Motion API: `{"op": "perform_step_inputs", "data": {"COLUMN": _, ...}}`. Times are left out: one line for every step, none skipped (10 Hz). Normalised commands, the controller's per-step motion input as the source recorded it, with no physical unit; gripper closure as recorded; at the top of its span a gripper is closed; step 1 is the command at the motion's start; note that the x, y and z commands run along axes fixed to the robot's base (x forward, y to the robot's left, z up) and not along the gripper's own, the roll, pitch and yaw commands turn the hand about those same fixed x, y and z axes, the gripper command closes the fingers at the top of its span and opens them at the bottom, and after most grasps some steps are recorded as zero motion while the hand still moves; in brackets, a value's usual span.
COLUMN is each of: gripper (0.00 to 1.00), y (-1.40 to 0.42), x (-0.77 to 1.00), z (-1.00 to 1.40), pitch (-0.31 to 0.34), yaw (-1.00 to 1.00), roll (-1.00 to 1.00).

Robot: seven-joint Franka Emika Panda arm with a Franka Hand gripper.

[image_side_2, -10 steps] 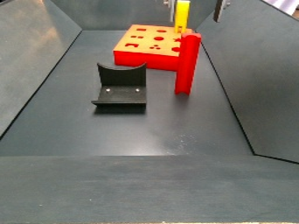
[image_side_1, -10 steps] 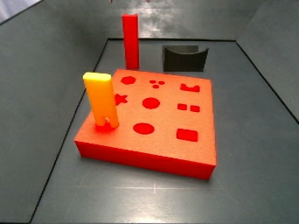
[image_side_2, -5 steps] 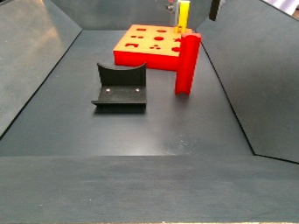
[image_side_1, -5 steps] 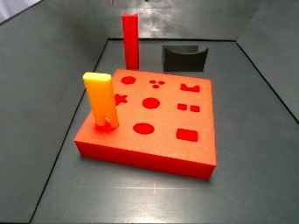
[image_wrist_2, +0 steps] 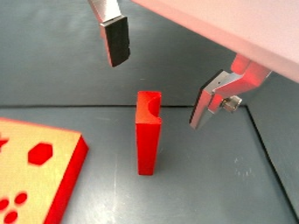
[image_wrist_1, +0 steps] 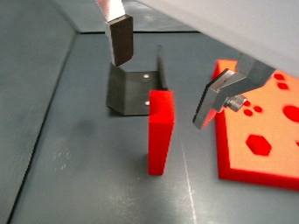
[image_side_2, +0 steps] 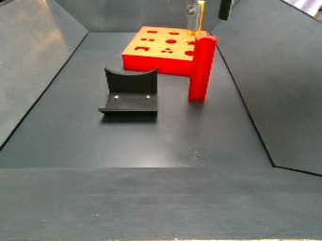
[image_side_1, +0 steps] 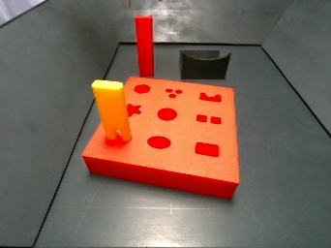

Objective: Pick up the arch object. Move up. Place the arch object on the fixture. Regrasp the arch object. Rotate the arch object. Move to above the board. Insert the arch object.
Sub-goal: Rotate the arch object.

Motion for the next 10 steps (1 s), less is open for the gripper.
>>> {"op": "perform_step_inputs", "data": {"gripper": 0.0, "y": 0.01, "x": 0.03, "z": -0.03, "pitch": 0.007, "yaw": 1.0, "roll": 0.0}}
{"op": "perform_step_inputs", "data": {"gripper": 0.0, "y": 0.01, "x": 0.03, "z": -0.03, "pitch": 0.007, "yaw": 1.0, "roll": 0.0}}
{"op": "perform_step_inputs", "data": {"gripper": 0.0, "y": 0.01, "x": 0.03, "z": -0.03, "pitch": 0.007, "yaw": 1.0, "roll": 0.0}}
{"op": "perform_step_inputs", "data": {"gripper": 0.0, "y": 0.01, "x": 0.03, "z": -0.03, "pitch": 0.007, "yaw": 1.0, "roll": 0.0}}
{"op": "perform_step_inputs", "data": {"gripper": 0.0, "y": 0.01, "x": 0.03, "z": -0.03, "pitch": 0.007, "yaw": 1.0, "roll": 0.0}}
{"op": "perform_step_inputs", "data": {"gripper": 0.0, "y": 0.01, "x": 0.03, "z": -0.03, "pitch": 0.008, "yaw": 1.0, "roll": 0.0}}
{"op": "perform_step_inputs", "data": {"gripper": 0.0, "y": 0.01, "x": 0.03, "z": -0.03, "pitch": 0.008, "yaw": 1.0, "roll": 0.0}}
{"op": "perform_step_inputs", "data": {"gripper": 0.0, "y": 0.01, "x": 0.03, "z": -0.03, "pitch": 0.008, "yaw": 1.0, "roll": 0.0}}
{"op": "perform_step_inputs", "data": {"gripper": 0.0, "y": 0.01, "x": 0.03, "z": -0.03, "pitch": 0.009, "yaw": 1.0, "roll": 0.0}}
{"op": "perform_step_inputs", "data": {"gripper": 0.0, "y": 0.01, "x": 0.03, "z": -0.03, "pitch": 0.009, "yaw": 1.0, "roll": 0.0}}
